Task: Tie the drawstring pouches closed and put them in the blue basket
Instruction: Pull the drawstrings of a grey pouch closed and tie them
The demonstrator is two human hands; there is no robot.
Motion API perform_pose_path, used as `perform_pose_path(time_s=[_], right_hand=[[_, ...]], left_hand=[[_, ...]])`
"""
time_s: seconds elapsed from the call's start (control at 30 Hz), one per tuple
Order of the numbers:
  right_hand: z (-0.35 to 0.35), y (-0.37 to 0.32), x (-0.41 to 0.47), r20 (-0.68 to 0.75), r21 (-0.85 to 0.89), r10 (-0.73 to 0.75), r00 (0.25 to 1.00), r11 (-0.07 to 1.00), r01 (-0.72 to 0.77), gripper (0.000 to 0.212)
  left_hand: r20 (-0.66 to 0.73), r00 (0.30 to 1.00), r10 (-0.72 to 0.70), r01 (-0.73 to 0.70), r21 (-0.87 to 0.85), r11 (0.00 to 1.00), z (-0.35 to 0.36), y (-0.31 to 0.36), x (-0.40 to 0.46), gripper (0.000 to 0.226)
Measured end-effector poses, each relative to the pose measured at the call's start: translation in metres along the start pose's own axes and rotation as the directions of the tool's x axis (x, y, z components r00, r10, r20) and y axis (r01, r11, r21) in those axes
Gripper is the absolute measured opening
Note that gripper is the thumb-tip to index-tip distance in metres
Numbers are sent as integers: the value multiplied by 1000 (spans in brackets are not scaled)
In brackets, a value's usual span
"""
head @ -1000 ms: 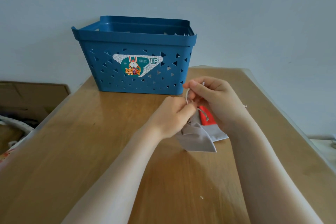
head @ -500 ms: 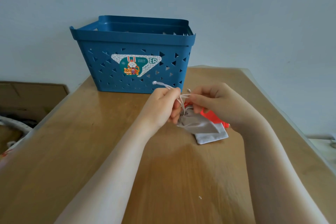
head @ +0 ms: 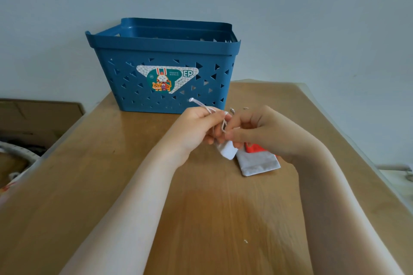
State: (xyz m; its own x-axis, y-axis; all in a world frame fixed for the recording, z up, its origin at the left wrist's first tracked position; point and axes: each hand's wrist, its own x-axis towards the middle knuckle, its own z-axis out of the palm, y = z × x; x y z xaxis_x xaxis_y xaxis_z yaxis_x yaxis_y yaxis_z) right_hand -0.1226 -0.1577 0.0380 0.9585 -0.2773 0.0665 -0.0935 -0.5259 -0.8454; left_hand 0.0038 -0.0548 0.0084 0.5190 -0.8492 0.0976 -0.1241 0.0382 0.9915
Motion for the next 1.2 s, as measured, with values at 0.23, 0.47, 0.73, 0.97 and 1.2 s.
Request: perform_pose_path(time_s=[0.23, 0.47, 0.73, 0.97, 1.2], right_hand=[[2, 3, 6, -200, 158, 15, 980, 987, 18, 11], [8, 6, 8, -209, -19, -17, 978, 1000, 13, 13], [7, 7, 10, -318, 6, 89, 944, 996, -92, 13], [11, 0, 7, -110, -165, 100, 989, 979, -117, 23], [1, 11, 9, -251, 275, 237, 938, 947, -165, 37]], left_hand=[[34, 999, 6, -6, -7, 1000, -8, -1, 0, 21], [144, 988, 57, -53, -31, 998, -11, 4, -4, 13], [48, 988, 144, -146, 49, 988, -14, -2, -1, 18], [-183, 799, 573, -318, 681, 660, 1, -15, 8, 18], [-61, 695, 716, -554, 590, 587, -4, -7, 8, 22]])
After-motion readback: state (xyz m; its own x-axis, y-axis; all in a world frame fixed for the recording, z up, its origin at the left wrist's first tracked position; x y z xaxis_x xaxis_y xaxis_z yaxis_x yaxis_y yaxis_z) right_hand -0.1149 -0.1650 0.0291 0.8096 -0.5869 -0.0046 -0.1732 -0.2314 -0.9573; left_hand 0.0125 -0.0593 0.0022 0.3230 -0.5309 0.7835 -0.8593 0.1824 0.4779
